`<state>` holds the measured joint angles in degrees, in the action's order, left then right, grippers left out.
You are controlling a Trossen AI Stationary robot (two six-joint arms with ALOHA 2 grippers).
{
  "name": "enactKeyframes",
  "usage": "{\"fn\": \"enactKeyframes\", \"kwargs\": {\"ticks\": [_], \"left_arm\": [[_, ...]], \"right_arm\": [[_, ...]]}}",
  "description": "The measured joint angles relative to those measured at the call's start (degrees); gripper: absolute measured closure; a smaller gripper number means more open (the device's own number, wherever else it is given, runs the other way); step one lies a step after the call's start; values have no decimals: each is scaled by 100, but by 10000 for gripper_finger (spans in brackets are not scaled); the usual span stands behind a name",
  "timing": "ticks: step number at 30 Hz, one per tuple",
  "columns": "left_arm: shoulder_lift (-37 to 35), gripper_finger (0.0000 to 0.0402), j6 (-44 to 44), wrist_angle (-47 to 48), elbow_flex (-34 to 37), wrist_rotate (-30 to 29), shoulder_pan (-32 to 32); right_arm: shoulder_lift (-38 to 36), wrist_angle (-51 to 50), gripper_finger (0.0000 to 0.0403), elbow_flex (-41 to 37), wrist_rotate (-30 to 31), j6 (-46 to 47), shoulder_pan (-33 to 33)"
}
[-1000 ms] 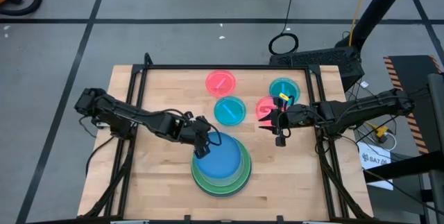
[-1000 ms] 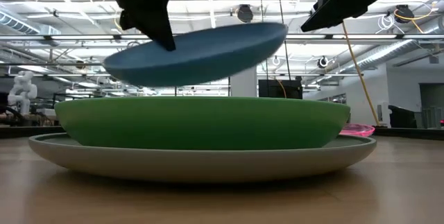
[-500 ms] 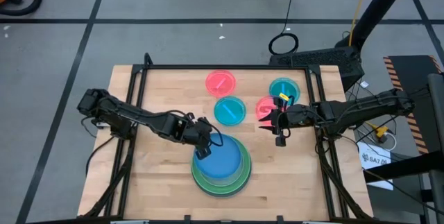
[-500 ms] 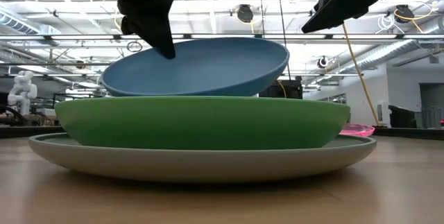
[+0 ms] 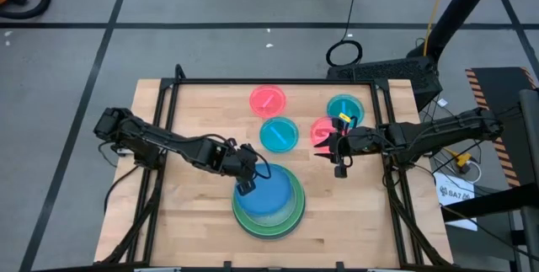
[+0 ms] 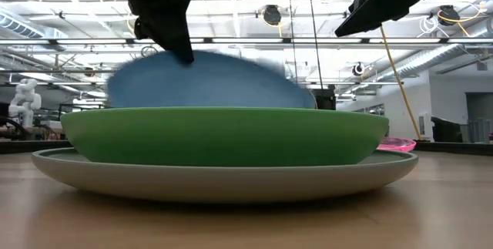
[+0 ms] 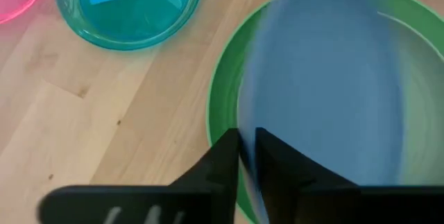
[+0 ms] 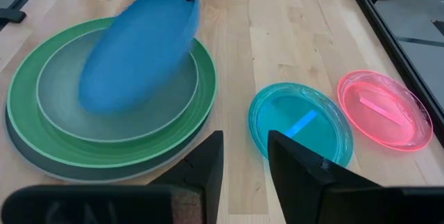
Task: Stack plastic plates
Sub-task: Stack the blue plate on top of the light blue plate, then stack the bottom small pink plate on top of the blue plate
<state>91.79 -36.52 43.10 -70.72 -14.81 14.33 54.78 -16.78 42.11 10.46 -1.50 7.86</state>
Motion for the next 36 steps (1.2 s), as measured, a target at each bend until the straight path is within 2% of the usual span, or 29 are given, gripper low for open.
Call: {"fn": "enactKeyframes", "kwargs": {"ticks": [7, 13, 15, 21, 25, 28, 30, 36], "left_arm": [[-2, 281, 195, -5, -2, -184, -71], [-88, 275, 1063, 7, -2, -251, -114], [-123, 274, 1398, 81, 0, -473, -119], [-173, 274, 2754, 96, 0, -1349, -123], [-205, 274, 3508, 21, 57, -1427, -284], [-351, 274, 3877, -74, 367, -1425, -496], [-554, 274, 4061, -489, 698, -1422, -685], [-1439, 275, 4532, -1767, 1888, -1367, -1306]], "right_arm": [[0, -1, 293, 0, 0, 1, 0], [0, -23, 293, 0, 34, 171, 0], [0, -22, 293, 0, 45, 346, 0], [15, -298, 293, 0, 1036, 1588, -1], [180, -847, 293, 0, 1524, 2689, -2], [425, -1172, 293, -2, 1681, 3330, -31], [598, -1181, 293, -2, 1686, 3569, -124], [1020, -1105, 293, -1, 1288, 3961, -668]]}}
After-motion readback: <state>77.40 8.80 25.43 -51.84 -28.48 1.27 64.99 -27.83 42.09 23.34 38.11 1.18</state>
